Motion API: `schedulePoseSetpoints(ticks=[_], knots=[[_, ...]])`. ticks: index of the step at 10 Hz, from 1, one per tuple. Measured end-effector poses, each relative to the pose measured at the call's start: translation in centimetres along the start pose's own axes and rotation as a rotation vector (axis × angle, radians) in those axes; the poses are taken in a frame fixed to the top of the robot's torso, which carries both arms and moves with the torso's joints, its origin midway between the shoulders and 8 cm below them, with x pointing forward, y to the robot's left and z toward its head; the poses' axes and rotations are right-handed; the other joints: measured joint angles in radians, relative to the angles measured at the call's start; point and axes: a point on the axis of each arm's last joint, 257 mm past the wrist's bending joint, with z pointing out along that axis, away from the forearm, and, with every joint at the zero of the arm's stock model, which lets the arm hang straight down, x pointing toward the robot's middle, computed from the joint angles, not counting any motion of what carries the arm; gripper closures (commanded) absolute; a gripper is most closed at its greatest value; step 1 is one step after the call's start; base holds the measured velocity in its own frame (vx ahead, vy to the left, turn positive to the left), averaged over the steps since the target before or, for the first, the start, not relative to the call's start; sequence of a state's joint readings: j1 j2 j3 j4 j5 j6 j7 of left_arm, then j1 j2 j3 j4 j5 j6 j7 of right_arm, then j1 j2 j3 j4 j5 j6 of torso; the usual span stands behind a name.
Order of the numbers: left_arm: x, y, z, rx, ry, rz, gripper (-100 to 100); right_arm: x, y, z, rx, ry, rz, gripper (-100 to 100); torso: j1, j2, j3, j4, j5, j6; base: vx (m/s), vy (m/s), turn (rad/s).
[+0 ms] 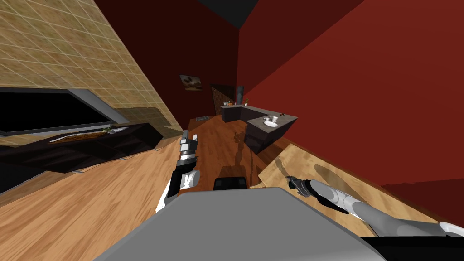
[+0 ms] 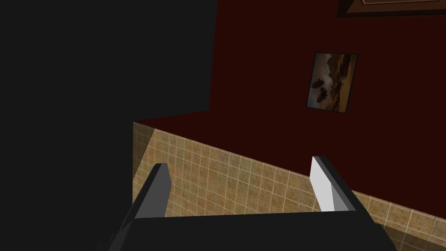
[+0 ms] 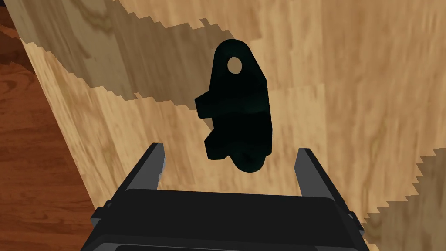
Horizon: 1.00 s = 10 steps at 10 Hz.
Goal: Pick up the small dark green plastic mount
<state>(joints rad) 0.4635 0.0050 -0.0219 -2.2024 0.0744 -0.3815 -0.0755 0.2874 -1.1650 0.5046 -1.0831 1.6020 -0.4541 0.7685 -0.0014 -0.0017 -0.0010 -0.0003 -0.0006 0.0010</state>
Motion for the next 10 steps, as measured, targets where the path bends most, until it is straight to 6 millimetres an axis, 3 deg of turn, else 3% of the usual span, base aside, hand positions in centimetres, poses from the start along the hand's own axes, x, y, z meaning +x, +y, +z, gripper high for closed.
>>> schedulePoseSetpoints(ticks=[1,5,6,7,9,10], knots=[[0.0,0.0,0.0,0.000,0.000,0.000,0,0.0,0.0,0.1,0.001,0.002,0.000,100,0.001,0.001,0.000,0.000,0.000,0.000,0.000,0.000,0.000],[0.0,0.0,0.0,0.000,0.000,0.000,0,0.0,0.1,0.1,0.001,0.001,0.002,100,0.002,0.003,0.002,0.001,0.001,0.000,0.000,0.000,0.000],[0.0,0.0,0.0,0.000,0.000,0.000,0,0.0,0.0,0.1,0.001,0.001,0.002,0,0.002,0.003,0.002,0.001,0.000,0.000,0.000,0.000,0.000],[0.0,0.0,0.0,0.000,0.000,0.000,0,0.0,0.0,0.1,0.001,0.001,0.002,100,0.001,0.003,0.002,0.001,0.000,0.000,-0.024,0.017,-0.072],[0.0,0.0,0.0,0.000,0.000,0.000,0,1.0,-0.8,-0.9,0.004,0.002,-0.008,100,0.003,0.006,0.004,0.001,0.001,0.000,-0.034,0.021,-0.038],[0.0,0.0,0.0,0.000,0.000,0.000,0,1.0,-0.8,-0.9,0.003,0.001,-0.008,0,0.003,0.006,0.003,0.001,0.001,0.000,0.000,0.000,0.000]])
